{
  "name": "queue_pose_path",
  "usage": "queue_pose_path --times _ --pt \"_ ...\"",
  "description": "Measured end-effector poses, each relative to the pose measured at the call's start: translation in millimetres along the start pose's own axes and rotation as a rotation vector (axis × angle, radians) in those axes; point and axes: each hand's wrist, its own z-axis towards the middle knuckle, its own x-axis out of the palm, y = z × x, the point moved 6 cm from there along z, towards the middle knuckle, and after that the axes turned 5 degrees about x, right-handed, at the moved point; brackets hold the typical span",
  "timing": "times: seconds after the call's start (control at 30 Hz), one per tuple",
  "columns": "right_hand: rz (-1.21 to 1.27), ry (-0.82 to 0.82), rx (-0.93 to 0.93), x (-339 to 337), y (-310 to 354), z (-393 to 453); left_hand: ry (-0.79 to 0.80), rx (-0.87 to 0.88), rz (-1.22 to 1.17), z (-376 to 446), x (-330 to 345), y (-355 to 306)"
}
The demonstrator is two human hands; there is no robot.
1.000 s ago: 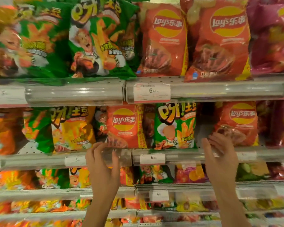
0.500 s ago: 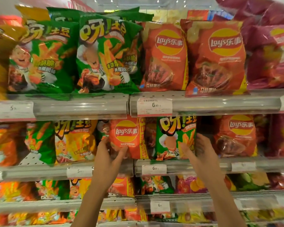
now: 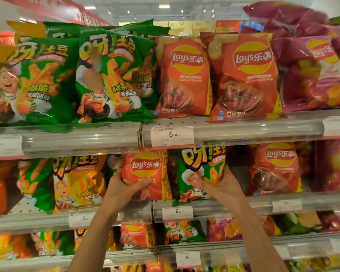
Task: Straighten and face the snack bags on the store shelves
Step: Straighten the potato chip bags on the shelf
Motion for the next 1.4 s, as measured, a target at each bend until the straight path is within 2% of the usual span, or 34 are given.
queue_pose_path --times 0.27,0.43,0.73,0.97,1.17,1.4 --pt "0.003 -0.11 -0.064 -23.0 17.2 -9.9 -0.081 0.06 -0.123 -6.5 13.9 -9.0" --pt "0.037 -0.204 -0.085 -58.4 20.2 -23.0 -0.032 0.064 -0.115 -8.7 46.7 -13.9" --pt "0.066 -0.314 -0.018 -108.9 -9.2 -61.0 0.059 0.096 -0.077 -10.6 107.4 -12.3" --pt "0.102 -0.225 -0.052 -109.0 -18.7 -75.8 0.15 0.132 0.185 -11.7 127.2 -9.6" --pt "0.145 -0.12 -0.046 -94.0 -17.9 -84.7 0.075 0.17 0.488 -10.9 130.1 -11.4" --pt "0.13 0.001 -0.025 -71.1 -11.9 -95.9 -0.021 0.24 0.689 -37.6 104.9 -8.6"
